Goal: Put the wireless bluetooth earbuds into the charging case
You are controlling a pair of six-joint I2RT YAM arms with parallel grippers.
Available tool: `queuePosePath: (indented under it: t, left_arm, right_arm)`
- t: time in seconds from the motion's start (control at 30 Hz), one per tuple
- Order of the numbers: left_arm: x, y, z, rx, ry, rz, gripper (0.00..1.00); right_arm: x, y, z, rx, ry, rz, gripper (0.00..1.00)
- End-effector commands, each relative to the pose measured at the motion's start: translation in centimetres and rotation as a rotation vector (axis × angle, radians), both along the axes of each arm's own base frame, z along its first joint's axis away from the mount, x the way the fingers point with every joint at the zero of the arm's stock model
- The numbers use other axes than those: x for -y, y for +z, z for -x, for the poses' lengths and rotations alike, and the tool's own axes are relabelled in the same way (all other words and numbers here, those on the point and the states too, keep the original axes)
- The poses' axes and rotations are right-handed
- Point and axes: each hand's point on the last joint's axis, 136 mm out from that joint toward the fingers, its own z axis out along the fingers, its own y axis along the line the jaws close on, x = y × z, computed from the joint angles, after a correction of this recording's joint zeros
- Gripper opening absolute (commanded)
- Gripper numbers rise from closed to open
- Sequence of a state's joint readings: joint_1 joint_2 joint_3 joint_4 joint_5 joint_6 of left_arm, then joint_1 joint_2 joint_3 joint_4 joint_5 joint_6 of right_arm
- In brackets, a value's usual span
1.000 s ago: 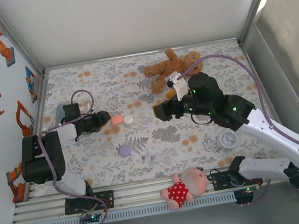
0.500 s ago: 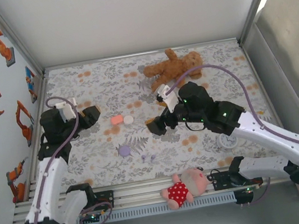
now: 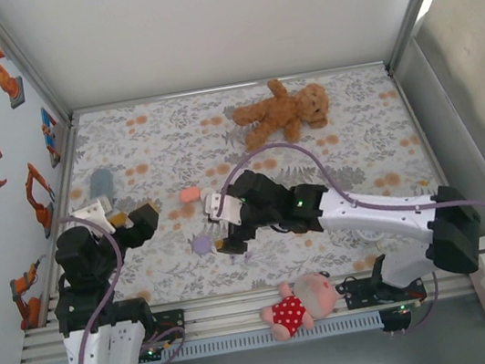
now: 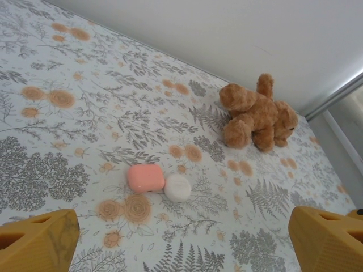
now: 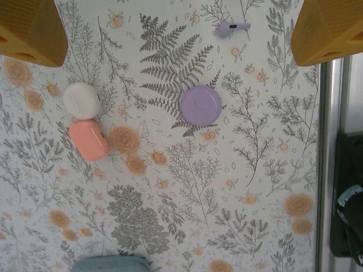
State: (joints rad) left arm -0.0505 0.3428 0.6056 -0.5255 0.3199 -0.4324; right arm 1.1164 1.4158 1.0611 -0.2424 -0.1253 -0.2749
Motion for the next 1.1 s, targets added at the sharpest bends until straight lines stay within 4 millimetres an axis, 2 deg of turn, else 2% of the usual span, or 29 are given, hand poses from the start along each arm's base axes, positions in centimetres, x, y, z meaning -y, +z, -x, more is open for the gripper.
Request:
queuePosePath:
  t: [0.0, 0.1, 0.27, 0.6, 0.73, 1.07]
  left_arm:
    - [-1.1, -1.2, 0.6, -0.031, 0.062, -0.020, 0.96]
    - [-1.9, -1.1, 0.8, -0.018, 0.102, -0.038, 0.99]
    - [-2.0, -0.6, 1.1, 0.011, 0.106, -0.047, 1.00]
    - [-3.0, 0.2, 1.8, 0.075, 0.163, -0.059, 0.96]
    - [-3.0, 0.1, 1.7, 0.069, 0.164, -0.060, 0.96]
    - [-3.1, -0.1, 1.6, 0.061, 0.167, -0.061, 0.96]
  right_arm:
    - [-1.7, -0.5, -0.4, 0.096, 0.070, -0.010, 1.00]
    - [-2.6, -2.4, -0.9, 0.117, 0.079, 0.022, 0.99]
    - [-3.8, -5.8, -1.9, 0.118, 0.069, 0.071, 0.96]
    - [-5.5, -11.6, -2.5, 0.035, 0.044, 0.152, 0.87]
    - [-5.9, -13.2, -2.5, 0.006, 0.031, 0.161, 0.87]
    - [-7.0, -15.1, -2.4, -0.051, 0.029, 0.169, 0.83]
